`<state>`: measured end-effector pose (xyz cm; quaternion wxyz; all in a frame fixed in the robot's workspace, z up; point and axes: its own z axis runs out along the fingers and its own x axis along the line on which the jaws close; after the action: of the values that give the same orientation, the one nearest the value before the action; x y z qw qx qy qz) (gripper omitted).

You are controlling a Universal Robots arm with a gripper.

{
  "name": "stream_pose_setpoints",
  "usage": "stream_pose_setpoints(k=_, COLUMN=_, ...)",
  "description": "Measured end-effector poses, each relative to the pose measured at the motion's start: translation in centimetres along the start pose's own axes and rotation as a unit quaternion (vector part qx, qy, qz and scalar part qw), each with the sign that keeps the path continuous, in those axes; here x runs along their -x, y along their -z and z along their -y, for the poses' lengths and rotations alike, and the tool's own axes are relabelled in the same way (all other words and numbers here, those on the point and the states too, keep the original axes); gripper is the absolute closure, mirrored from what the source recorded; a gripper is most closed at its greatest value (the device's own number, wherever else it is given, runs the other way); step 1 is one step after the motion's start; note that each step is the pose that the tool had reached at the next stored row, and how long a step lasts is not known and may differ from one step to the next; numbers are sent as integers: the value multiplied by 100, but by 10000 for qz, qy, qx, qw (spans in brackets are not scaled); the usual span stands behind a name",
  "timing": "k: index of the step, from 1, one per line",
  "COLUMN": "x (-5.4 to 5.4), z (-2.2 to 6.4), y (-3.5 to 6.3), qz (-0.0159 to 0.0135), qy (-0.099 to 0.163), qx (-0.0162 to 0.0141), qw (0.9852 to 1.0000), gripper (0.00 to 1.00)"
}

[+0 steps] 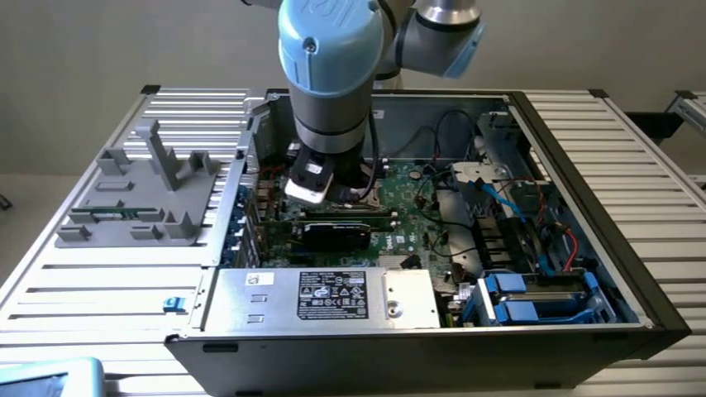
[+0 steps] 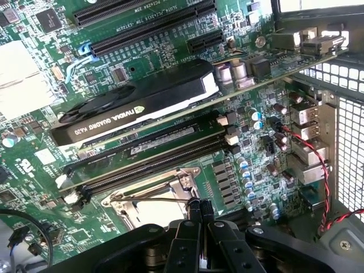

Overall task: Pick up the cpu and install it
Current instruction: 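Install the second cpu locking lever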

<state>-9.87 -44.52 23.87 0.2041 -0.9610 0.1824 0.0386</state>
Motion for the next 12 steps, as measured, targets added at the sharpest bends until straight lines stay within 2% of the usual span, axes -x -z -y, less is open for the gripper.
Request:
stream_pose_setpoints(k=6, x=-92, z=12, y=9, qz=-2, qy=-4, qx=-1, qw=10000, gripper=89)
stream_pose_setpoints(k=12, x=-133, z=-32, y=8, qz=-7, qy=-17, qx=-4, qw=10000, gripper=89)
